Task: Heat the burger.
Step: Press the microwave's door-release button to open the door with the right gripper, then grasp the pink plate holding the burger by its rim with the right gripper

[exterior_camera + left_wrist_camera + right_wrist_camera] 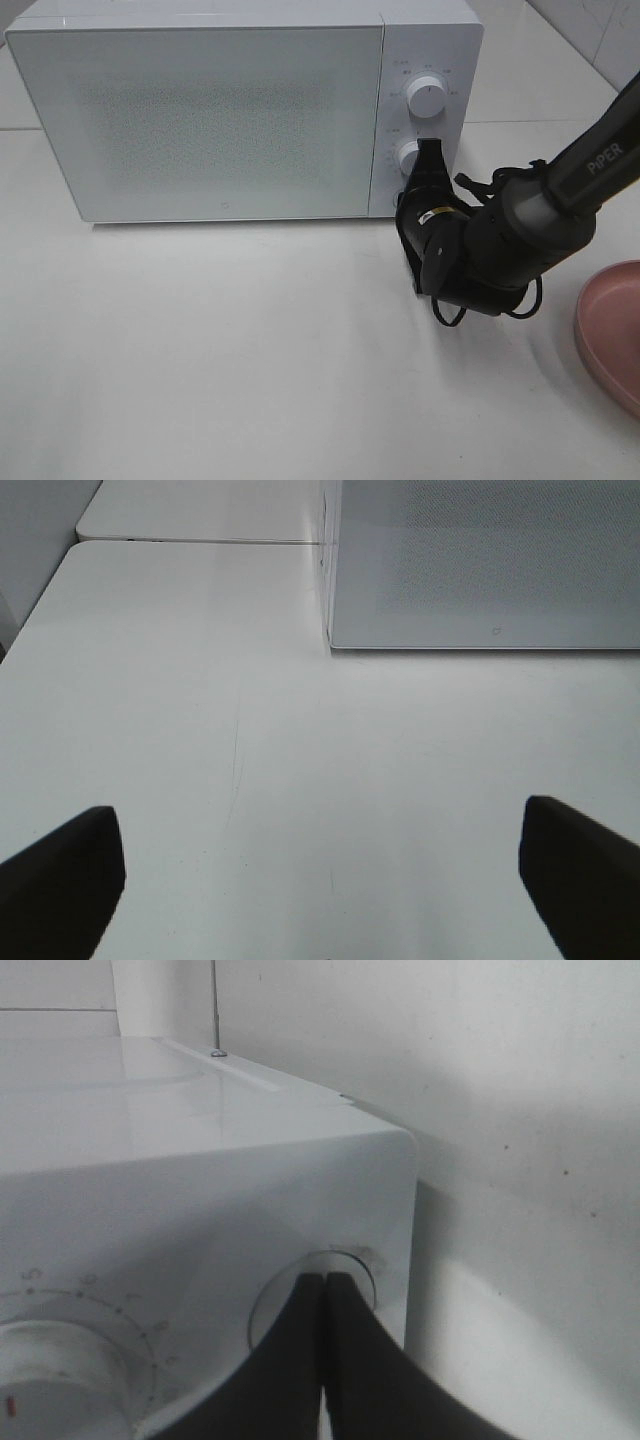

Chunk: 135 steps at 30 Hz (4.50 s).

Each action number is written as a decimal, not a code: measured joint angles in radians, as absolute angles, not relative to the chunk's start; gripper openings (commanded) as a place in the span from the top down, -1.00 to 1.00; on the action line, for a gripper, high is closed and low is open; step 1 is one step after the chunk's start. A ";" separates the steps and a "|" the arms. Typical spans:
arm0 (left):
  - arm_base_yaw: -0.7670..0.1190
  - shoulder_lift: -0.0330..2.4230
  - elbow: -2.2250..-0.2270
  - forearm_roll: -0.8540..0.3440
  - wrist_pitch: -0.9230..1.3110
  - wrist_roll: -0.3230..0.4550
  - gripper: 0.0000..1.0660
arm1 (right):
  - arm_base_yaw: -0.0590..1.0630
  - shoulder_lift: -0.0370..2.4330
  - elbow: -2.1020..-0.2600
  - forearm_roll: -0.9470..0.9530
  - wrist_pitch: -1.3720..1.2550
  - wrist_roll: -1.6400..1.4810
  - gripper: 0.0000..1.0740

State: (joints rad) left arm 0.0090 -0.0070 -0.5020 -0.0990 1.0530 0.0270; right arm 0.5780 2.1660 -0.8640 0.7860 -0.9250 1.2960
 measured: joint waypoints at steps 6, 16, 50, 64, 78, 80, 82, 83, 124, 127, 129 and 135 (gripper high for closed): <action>0.009 -0.007 -0.502 -0.099 1.053 0.027 -0.88 | 0.577 2.167 -0.867 0.786 -0.934 1.334 1.00; 0.009 -0.007 -0.502 -0.099 1.053 0.027 -0.88 | 0.588 2.213 -0.937 0.838 -0.930 1.339 1.00; 0.009 -0.007 -0.502 -0.099 1.053 0.027 -0.88 | 0.590 2.220 -0.949 0.849 -0.951 1.303 1.00; 0.009 -0.007 -0.502 -0.099 1.053 0.027 -0.88 | 0.563 2.142 -0.893 0.753 -0.844 1.280 0.99; 0.009 -0.007 -0.502 -0.099 1.053 0.027 -0.88 | 0.564 1.933 -0.697 0.697 -0.653 1.025 0.99; 0.009 -0.007 -0.502 -0.099 1.053 0.027 -0.88 | 0.564 1.887 -0.671 0.697 -0.619 0.966 0.98; 0.009 -0.007 -0.502 -0.099 1.053 0.027 -0.88 | 0.564 1.860 -0.658 0.697 -0.601 0.930 0.98; 0.009 -0.007 -0.502 -0.099 1.053 0.027 -0.88 | 0.564 1.815 -0.636 0.697 -0.562 0.854 0.97; 0.009 -0.007 -0.502 -0.099 1.053 0.027 -0.88 | 0.275 1.451 -0.752 0.233 0.688 0.047 0.80; 0.009 -0.007 -0.502 -0.099 1.053 0.027 -0.88 | 0.275 1.450 -0.755 0.190 0.745 0.047 0.73; 0.009 -0.007 -0.502 -0.099 1.053 0.027 -0.88 | 0.275 1.450 -0.755 0.163 0.762 0.048 0.63; 0.009 -0.007 -0.502 -0.099 1.053 0.027 -0.88 | 0.275 1.450 -0.755 0.047 0.770 0.105 -0.22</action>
